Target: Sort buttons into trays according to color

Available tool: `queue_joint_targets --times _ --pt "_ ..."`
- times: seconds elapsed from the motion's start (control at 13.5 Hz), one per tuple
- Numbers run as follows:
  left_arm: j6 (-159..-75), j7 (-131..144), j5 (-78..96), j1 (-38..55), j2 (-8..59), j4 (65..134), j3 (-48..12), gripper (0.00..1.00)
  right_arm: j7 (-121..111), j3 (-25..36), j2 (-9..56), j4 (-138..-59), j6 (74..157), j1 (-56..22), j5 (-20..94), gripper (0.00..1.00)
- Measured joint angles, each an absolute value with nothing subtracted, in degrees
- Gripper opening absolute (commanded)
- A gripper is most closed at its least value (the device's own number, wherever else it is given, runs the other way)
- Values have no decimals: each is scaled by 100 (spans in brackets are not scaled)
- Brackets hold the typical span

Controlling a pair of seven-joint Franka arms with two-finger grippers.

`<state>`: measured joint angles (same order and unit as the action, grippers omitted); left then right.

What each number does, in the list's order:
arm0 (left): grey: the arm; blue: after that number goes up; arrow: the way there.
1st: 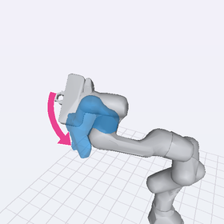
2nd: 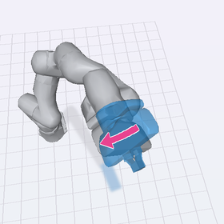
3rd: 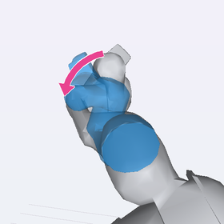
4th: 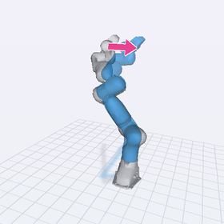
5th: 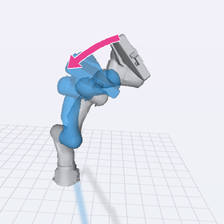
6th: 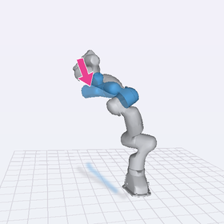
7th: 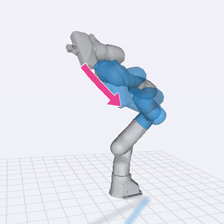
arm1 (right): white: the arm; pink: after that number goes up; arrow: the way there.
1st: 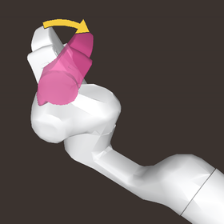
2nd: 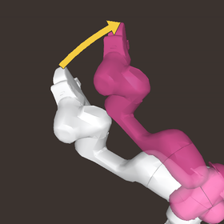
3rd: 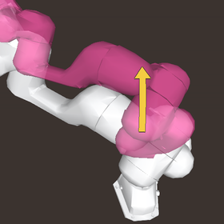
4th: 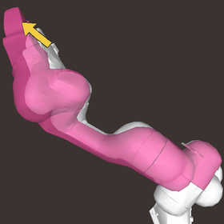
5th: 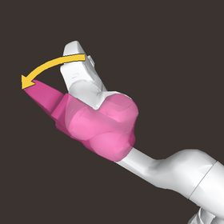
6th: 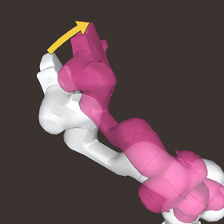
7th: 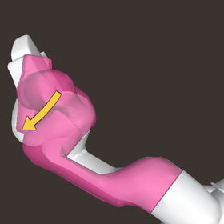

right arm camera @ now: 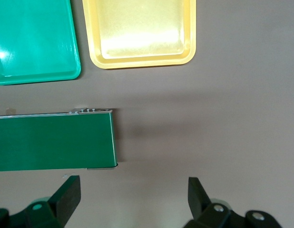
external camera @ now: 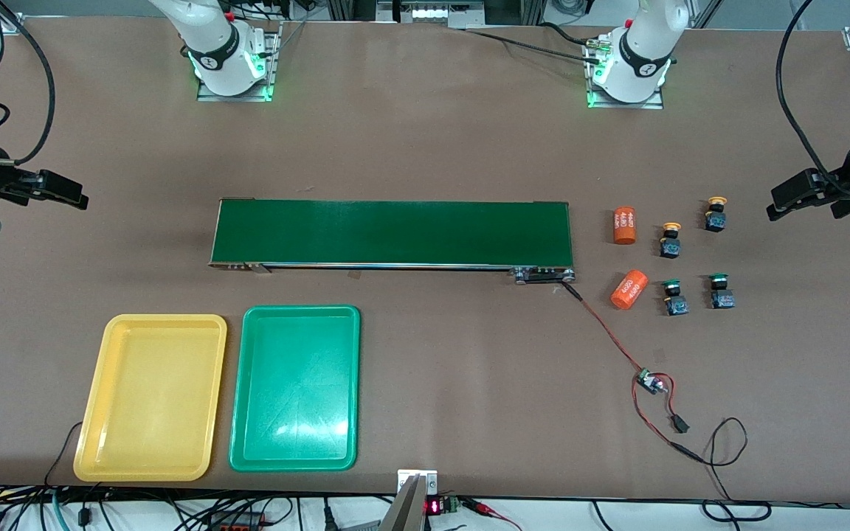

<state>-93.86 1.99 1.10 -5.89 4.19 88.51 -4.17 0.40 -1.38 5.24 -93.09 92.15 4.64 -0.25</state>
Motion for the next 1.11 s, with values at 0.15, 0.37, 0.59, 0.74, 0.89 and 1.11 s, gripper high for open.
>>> queue_joint_targets --times 0.15,0.37,0.59,0.74,0.89,1.11 --pt "-9386 197 110 -589 419 8851 -427 100 40 -140 524 -9309 9216 463 -18 100" --pt "-9383 197 110 -588 426 8856 -451 100 40 -142 524 -9309 9218 460 47 100" --pt "-9306 198 108 -600 607 8907 -446 100 41 -143 525 -9309 9219 460 54 100" --pt "-9278 198 107 -617 893 8944 -434 100 41 -143 527 -9309 9217 460 55 100" --pt "-9287 196 89 -616 1217 8952 -435 100 41 -143 532 -9309 9211 460 56 100" --pt "-9605 188 65 -606 1737 8953 -443 100 41 -141 544 -9309 9192 463 56 100"
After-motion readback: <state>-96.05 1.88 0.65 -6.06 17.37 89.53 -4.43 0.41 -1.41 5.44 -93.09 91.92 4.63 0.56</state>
